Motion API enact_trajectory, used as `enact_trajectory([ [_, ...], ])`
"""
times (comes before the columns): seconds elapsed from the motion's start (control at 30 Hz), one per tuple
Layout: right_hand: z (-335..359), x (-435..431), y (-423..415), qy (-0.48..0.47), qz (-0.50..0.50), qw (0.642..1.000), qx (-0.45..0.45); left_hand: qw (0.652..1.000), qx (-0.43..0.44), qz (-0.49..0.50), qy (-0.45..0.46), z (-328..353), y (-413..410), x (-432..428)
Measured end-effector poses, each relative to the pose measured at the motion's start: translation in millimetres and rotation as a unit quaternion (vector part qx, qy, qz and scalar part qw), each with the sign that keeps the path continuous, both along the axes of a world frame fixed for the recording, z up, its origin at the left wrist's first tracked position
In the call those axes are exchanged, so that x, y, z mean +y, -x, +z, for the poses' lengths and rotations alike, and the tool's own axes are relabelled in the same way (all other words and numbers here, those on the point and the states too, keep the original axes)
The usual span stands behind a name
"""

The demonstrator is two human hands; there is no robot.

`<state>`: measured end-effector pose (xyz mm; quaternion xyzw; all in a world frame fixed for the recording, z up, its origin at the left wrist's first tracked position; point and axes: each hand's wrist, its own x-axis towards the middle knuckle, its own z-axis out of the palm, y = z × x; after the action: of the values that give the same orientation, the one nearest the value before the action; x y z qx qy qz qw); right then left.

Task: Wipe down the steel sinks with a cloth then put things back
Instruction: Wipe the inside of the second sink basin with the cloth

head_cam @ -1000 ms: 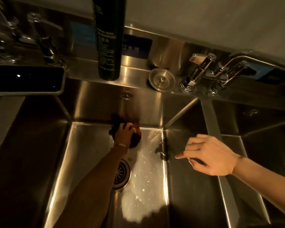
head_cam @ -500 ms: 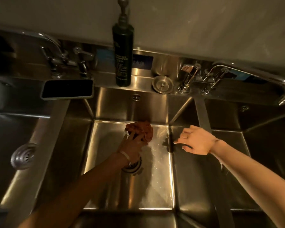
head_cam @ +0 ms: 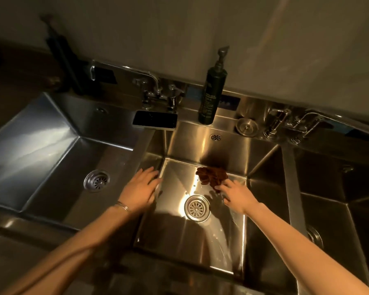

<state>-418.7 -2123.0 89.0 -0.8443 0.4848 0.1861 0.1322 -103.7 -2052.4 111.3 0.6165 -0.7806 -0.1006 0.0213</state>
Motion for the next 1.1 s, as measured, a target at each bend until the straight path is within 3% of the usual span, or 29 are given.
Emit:
enact_trajectory([
  [0.2,-49,-54,-11,-0.055,-0.015,0.998,-0.014,0.995,-0.009,0.093,0.043,4,-20,-6],
  [0.43,-99,-109,-12,-0.102,-0.024,0.988,-0.114,0.985,-0.026,0.167,0.044,-12,-26,-18],
  [0.57,-129,-131,-17,-0.097,0.063,0.993,-0.021,0.98,-0.032,0.19,0.049,-24,-25,-19],
  [0.77,-169,-138,-25,-0.145,-0.049,0.988,-0.008,0.975,-0.052,0.214,0.026,-38,-25,-17],
  [0.97,-198,-120,-38,-0.076,-0.076,0.994,0.033,0.974,-0.002,0.218,0.069,-37,-27,-15],
  [1.1,-203,-114,-67,-0.019,-0.062,0.998,-0.008,0.971,0.019,0.224,0.078,-37,-26,-14],
])
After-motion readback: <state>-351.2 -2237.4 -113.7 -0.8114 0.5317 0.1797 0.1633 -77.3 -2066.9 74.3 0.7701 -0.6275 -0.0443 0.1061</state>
